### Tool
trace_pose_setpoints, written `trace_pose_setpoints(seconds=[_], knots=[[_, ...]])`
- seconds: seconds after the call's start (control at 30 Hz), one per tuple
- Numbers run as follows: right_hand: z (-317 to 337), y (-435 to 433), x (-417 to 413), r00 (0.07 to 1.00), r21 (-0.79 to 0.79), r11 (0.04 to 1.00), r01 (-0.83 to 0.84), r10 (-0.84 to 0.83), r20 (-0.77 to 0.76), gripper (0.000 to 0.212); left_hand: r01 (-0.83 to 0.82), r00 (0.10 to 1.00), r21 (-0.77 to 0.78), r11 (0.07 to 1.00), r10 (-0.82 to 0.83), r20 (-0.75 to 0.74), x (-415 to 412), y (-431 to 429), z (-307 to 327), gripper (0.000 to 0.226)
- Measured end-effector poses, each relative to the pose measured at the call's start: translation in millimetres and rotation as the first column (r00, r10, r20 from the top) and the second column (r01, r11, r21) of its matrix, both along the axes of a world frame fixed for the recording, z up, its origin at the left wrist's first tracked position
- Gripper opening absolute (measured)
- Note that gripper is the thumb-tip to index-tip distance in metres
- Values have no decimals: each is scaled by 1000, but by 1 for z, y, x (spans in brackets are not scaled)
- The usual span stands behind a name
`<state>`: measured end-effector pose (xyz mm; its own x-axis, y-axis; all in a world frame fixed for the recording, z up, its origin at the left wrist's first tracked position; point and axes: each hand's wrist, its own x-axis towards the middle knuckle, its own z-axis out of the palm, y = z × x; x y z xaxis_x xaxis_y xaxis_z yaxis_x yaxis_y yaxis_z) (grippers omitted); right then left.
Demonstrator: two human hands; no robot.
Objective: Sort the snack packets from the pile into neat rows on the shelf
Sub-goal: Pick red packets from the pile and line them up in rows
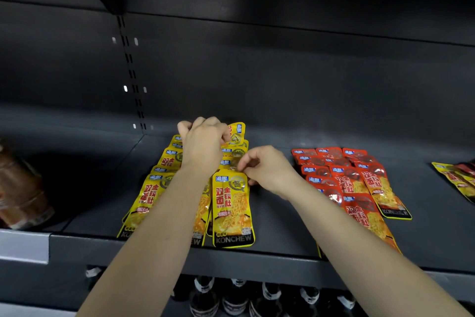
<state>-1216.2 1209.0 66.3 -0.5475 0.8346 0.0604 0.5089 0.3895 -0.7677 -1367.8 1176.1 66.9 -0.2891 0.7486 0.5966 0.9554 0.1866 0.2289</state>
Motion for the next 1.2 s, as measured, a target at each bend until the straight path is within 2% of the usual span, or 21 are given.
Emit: trace_pose_setpoints(seconds=[0.27,0.43,0.67,0.93,1.2], knots=[[5,-1,3,998,-77,996,-53,55,22,33,5,1000,-10,1000,-5,14,0,0,0,25],[6,-2,3,994,-84,991,-102,105,32,8,11,1000,-18,1000,-11,17,0,1,0,26],[6,0,-1,996,-4,998,-69,69,62,11,8,1000,-26,1000,-7,18,0,0,1,25],[8,-2,-1,990,-6,995,-104,104,94,9,0,1000,-36,999,0,8,-1,-1,0,25],[10,-3,-2,999,1,999,-34,34,21,6,5,1000,-25,1000,-5,-8,-1,-1,1,25]])
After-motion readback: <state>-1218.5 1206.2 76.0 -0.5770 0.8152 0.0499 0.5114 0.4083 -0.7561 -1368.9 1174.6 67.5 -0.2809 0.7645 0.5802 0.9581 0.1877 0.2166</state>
